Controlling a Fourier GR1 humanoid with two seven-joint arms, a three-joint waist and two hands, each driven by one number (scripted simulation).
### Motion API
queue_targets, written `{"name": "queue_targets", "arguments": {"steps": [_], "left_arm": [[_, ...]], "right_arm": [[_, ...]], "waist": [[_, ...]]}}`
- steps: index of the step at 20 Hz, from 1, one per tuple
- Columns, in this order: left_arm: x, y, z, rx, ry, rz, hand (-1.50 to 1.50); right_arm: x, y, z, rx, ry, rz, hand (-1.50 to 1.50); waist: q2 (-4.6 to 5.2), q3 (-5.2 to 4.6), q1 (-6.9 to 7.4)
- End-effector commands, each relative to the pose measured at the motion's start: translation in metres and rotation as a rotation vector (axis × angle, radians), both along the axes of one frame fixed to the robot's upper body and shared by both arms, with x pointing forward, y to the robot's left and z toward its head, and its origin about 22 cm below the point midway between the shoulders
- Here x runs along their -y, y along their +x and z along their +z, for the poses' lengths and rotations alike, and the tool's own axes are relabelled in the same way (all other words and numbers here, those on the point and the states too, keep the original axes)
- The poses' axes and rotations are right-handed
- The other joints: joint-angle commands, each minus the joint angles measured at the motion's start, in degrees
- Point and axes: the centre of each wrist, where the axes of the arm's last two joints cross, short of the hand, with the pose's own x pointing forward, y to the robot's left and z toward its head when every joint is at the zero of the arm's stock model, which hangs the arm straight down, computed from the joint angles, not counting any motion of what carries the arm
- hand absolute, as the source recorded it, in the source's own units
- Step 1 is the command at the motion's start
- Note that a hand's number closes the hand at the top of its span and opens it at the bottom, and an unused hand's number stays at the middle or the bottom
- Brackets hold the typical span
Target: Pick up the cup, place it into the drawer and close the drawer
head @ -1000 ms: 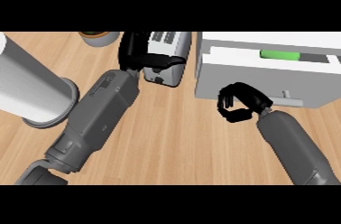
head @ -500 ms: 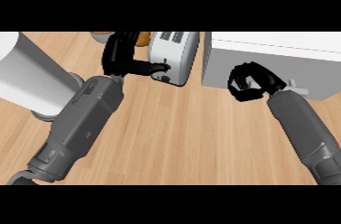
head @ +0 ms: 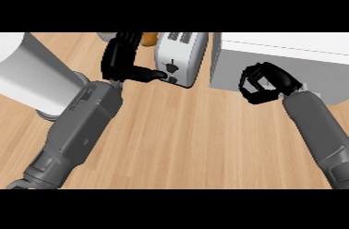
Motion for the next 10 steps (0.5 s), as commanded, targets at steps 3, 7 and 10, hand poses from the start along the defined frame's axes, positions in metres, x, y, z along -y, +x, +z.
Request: {"name": "queue_targets", "arguments": {"steps": [3,7,10], "left_arm": [[-0.01,-0.002,0.0,0.004,-0.012,-0.018,-1.5],[-0.007,-0.004,-0.003,-0.007,-0.025,-0.033,-1.5],[-0.011,-0.007,-0.009,-0.007,-0.013,-0.041,-1.5]], "right_arm": [[0.027,0.032,0.086,0.185,-0.019,-0.2,1.5],[0.04,0.03,0.099,0.181,-0.014,-0.183,1.5],[0.042,0.027,0.095,0.166,0.003,-0.185,1.5]], "waist": [[1.25,-0.4,3.39],[1.36,-0.43,2.84],[1.35,-0.41,3.47]]}}
